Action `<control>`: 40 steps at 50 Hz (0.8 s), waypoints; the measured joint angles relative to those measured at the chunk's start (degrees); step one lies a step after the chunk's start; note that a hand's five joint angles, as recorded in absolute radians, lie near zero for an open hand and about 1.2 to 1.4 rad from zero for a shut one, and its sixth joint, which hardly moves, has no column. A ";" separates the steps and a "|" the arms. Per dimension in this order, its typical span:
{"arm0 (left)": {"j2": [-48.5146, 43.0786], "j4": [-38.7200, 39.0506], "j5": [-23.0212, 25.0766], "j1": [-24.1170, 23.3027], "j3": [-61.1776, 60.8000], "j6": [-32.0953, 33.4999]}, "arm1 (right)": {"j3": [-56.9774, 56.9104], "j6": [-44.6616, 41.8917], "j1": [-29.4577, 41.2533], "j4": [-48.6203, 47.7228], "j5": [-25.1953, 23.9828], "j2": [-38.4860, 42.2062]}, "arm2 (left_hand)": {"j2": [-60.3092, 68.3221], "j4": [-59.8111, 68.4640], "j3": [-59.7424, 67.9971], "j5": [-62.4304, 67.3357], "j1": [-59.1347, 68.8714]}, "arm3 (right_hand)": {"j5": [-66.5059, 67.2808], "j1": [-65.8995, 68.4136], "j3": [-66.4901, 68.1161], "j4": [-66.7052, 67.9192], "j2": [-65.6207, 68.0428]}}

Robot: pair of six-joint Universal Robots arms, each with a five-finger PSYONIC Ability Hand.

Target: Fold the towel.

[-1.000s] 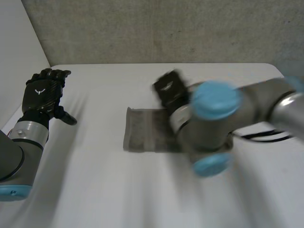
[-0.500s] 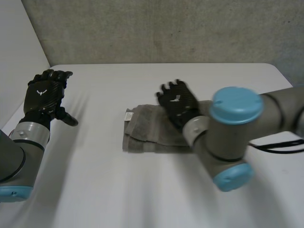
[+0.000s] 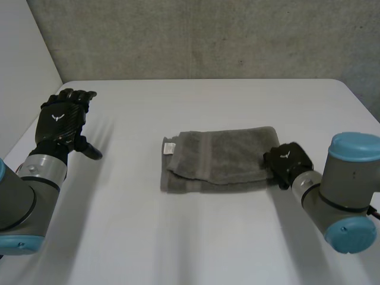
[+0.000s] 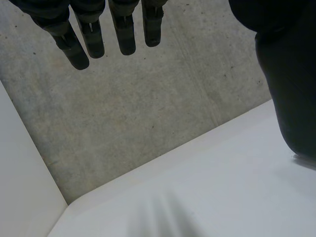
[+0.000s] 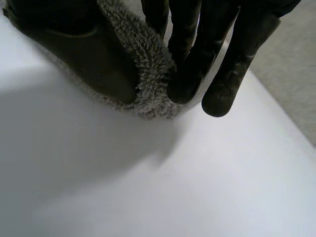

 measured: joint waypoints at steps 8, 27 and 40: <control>0.80 -0.01 -0.06 -0.97 0.47 -0.15 | -6.05 -0.62 4.25 0.12 0.51 -1.93 | 0.00 0.00 -0.24 0.00 -0.06 | 0.52 0.00 0.16 0.00 0.50; 0.24 -0.87 -1.69 -6.52 11.19 -0.18 | -28.81 -8.81 31.07 3.84 -5.74 15.01 | 0.00 0.00 -0.25 0.00 -0.15 | -29.02 -19.82 -28.23 -28.61 -24.14; -8.66 -2.92 -2.80 -11.89 19.12 -0.26 | -17.62 2.10 24.16 3.65 -6.06 0.55 | 0.00 0.00 -0.25 0.00 -0.16 | -62.55 -51.16 -62.23 -61.91 -55.28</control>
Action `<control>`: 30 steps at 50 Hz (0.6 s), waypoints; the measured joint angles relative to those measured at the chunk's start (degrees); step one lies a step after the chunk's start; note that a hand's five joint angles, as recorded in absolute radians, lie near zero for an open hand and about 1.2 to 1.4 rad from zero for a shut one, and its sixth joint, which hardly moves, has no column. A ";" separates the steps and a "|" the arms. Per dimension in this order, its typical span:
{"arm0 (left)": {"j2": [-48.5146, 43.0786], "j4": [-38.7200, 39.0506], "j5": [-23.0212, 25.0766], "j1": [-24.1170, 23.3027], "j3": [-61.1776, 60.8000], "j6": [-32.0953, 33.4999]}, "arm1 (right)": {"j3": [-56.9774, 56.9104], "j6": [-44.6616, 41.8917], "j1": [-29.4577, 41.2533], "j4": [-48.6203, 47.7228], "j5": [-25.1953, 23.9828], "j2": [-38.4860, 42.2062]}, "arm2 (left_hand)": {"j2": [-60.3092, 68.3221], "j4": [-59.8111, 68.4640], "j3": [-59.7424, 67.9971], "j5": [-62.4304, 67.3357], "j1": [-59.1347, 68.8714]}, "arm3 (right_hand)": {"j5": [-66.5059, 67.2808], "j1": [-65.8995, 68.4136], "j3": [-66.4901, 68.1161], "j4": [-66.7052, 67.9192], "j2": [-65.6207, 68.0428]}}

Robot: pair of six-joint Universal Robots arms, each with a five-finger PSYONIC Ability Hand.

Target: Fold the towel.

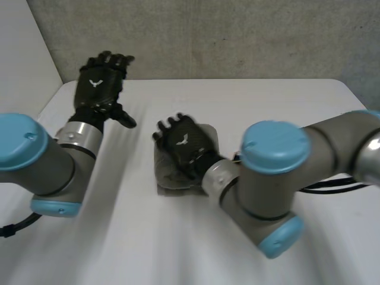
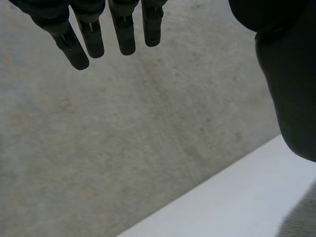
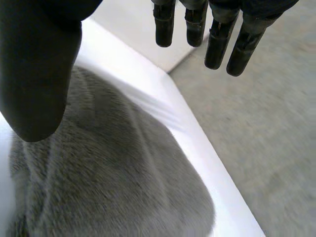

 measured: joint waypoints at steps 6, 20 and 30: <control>-4.26 -3.65 -0.09 -3.73 2.99 -0.68 | 4.62 6.70 -4.30 -0.11 0.08 -4.17 | 0.00 0.00 -0.01 0.00 0.00 | 0.00 -0.02 0.00 0.00 0.00; -13.05 -13.64 -3.49 -9.99 4.59 -0.62 | 0.82 18.14 -10.38 1.85 0.12 5.76 | 0.00 0.00 0.00 0.00 0.00 | 0.00 -0.03 0.00 0.00 0.00; -14.09 -13.88 -5.82 -10.00 4.83 4.09 | -4.23 18.97 -11.48 9.23 0.39 9.56 | 0.04 0.00 0.00 0.00 0.00 | 0.00 -1.32 -0.01 0.00 0.00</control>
